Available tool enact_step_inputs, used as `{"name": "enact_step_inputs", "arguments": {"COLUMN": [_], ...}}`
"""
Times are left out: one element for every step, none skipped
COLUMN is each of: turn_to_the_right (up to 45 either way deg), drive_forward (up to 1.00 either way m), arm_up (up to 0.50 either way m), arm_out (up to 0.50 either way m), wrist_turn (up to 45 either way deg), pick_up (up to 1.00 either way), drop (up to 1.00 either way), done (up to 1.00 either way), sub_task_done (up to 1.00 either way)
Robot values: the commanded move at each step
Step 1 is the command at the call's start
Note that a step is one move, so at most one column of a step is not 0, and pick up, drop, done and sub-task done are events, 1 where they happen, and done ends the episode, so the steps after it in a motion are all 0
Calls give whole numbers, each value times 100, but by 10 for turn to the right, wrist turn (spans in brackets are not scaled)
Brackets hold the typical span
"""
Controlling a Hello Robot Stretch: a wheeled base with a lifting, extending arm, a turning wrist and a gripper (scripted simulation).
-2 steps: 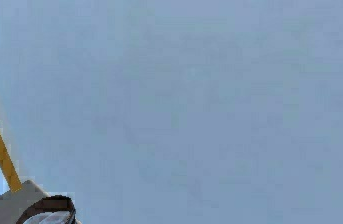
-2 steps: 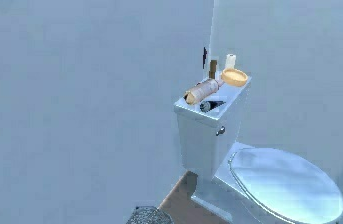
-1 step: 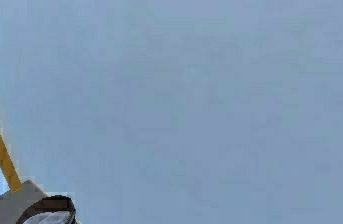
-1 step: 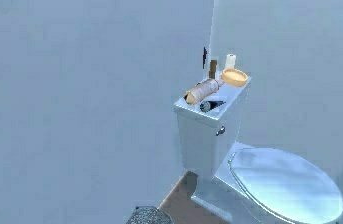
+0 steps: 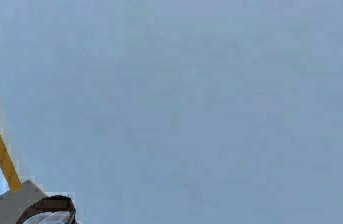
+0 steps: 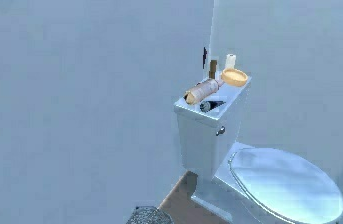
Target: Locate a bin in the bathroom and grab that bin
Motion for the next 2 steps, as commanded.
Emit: {"name": "enact_step_inputs", "arguments": {"turn_to_the_right": [0, 0], "drive_forward": [0, 0], "arm_up": [0, 0], "arm_out": [0, 0], "wrist_turn": [240, 0], "pick_up": [0, 100], "drop": [0, 0], "done": [0, 0], "sub_task_done": [0, 0]}}
